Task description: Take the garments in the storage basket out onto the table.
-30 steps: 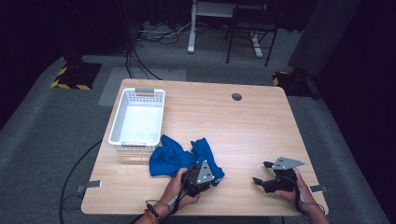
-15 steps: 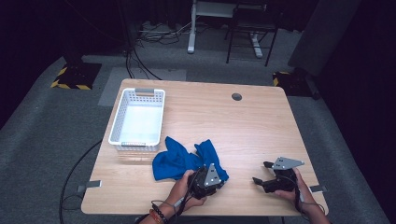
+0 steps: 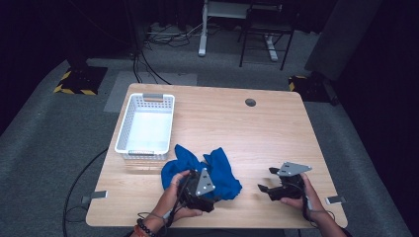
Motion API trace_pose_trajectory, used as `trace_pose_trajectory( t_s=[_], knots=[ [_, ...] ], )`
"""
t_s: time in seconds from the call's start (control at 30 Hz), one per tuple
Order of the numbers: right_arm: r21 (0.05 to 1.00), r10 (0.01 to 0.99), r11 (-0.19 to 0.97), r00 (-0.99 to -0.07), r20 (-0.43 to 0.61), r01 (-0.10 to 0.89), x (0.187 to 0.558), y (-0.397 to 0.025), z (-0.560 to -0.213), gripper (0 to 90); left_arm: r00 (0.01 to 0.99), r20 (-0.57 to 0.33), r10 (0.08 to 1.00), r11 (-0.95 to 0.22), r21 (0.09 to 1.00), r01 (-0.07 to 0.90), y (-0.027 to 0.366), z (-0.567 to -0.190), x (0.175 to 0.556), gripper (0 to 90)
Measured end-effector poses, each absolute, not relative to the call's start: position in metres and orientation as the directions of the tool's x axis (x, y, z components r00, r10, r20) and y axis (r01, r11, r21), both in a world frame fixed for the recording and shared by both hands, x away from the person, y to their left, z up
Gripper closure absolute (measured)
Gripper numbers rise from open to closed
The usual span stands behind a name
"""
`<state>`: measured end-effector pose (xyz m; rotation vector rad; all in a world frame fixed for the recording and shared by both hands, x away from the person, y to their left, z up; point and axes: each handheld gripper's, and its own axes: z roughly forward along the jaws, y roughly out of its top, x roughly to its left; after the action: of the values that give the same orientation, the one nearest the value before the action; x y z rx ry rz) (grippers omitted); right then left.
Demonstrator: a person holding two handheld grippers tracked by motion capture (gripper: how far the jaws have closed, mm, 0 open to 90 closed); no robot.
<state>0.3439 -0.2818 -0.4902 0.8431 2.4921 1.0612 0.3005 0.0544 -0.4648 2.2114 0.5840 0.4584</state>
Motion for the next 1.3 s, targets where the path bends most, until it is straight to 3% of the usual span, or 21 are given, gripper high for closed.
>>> trace_pose_trajectory(
  t_s=[0.17, 0.33, 0.5, 0.83, 1.07, 1.3],
  knots=[
    [0.717, 0.576, 0.596, -0.814, -0.068, 0.362, 0.356, -0.241, -0.482, 21.5, 0.739, 0.173, 0.651, -0.594, 0.722, 0.354, 0.077, -0.474, 0.320, 24.7],
    [0.646, 0.491, 0.696, -0.864, -0.109, 0.314, 0.365, -0.210, -0.488, 21.1, 0.725, 0.154, 0.671, -0.601, 0.686, 0.410, 0.089, -0.489, 0.330, 26.5],
    [0.640, 0.499, 0.700, -0.858, -0.120, 0.317, 0.368, -0.207, -0.495, 19.0, 0.720, 0.144, 0.679, -0.600, 0.674, 0.431, 0.093, -0.497, 0.334, 26.3],
    [0.629, 0.640, 0.649, -0.754, -0.147, 0.428, 0.383, -0.233, -0.496, 19.9, 0.714, 0.082, 0.696, -0.554, 0.693, 0.461, 0.099, -0.505, 0.338, 25.4],
    [0.637, 0.763, 0.564, -0.627, -0.159, 0.525, 0.399, -0.268, -0.496, 19.9, 0.715, 0.126, 0.688, -0.580, 0.688, 0.436, 0.095, -0.504, 0.334, 25.6],
    [0.635, 0.810, 0.523, -0.564, -0.162, 0.569, 0.406, -0.287, -0.495, 19.8, 0.747, 0.132, 0.652, -0.616, 0.667, 0.419, 0.090, -0.501, 0.329, 25.8]
  ],
)
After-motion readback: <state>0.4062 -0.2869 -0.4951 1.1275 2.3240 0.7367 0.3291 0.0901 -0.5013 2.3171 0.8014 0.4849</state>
